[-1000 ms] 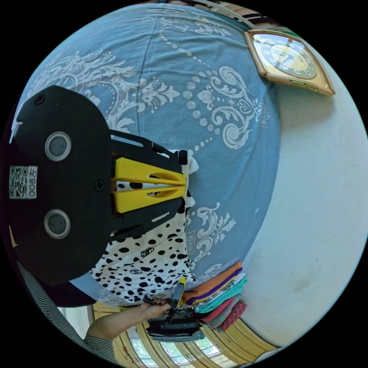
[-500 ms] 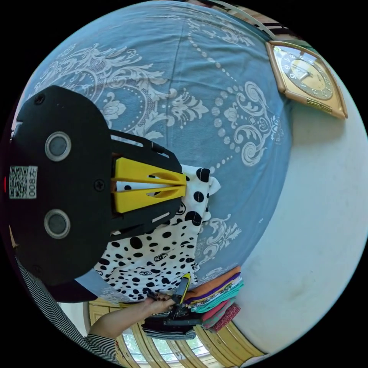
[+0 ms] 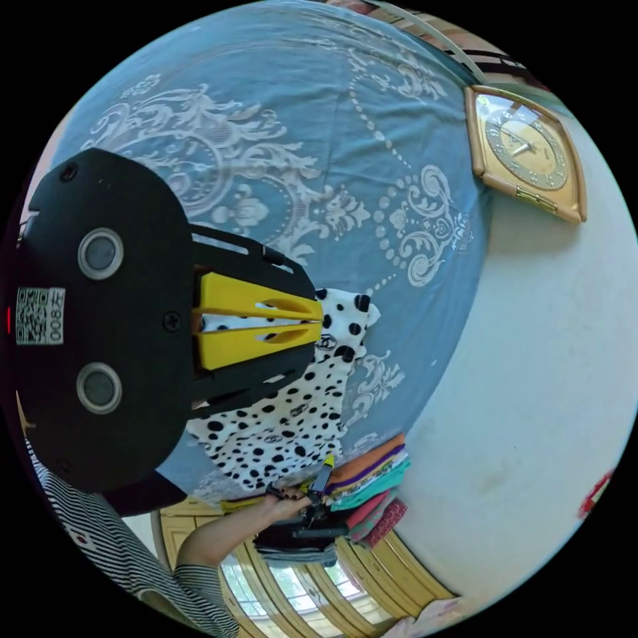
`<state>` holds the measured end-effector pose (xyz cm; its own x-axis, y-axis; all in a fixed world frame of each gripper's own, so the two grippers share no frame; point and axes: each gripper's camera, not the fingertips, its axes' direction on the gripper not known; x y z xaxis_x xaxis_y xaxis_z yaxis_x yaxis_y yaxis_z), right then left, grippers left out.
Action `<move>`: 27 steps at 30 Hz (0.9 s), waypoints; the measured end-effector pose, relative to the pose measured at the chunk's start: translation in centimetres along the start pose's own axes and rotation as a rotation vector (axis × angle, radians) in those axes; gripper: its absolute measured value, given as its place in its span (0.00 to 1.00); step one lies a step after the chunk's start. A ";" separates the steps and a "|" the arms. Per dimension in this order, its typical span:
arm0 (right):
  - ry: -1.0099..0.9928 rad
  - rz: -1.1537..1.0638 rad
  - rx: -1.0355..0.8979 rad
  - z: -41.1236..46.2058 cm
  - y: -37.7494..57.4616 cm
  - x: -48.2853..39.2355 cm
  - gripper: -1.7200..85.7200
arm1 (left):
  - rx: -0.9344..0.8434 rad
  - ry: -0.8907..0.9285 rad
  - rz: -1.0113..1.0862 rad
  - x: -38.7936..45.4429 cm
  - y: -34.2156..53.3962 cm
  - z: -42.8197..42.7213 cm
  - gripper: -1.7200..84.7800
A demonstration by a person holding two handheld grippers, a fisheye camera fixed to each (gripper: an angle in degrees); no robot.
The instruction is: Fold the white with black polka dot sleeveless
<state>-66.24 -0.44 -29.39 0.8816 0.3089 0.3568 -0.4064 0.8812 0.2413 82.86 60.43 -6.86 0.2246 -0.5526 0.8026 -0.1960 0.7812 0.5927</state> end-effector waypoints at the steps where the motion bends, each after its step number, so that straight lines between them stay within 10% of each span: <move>1: -0.045 0.008 0.015 -1.7 1.1 0.8 0.02 | -0.009 0.028 -0.007 -1.0 2.2 -1.4 0.06; 11: -0.290 0.153 -0.030 -12.4 15.8 7.5 0.06 | -0.115 0.304 -0.263 -9.8 20.8 -5.6 0.13; 27: -0.274 0.124 -0.093 -16.1 22.0 9.9 0.10 | -0.158 0.287 -0.272 -11.9 22.7 -9.2 0.05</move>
<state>-62.59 27.76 -35.11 0.7239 0.3195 0.6114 -0.4722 0.8757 0.1015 84.47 87.43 -3.60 0.5090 -0.6590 0.5538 0.0507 0.6652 0.7449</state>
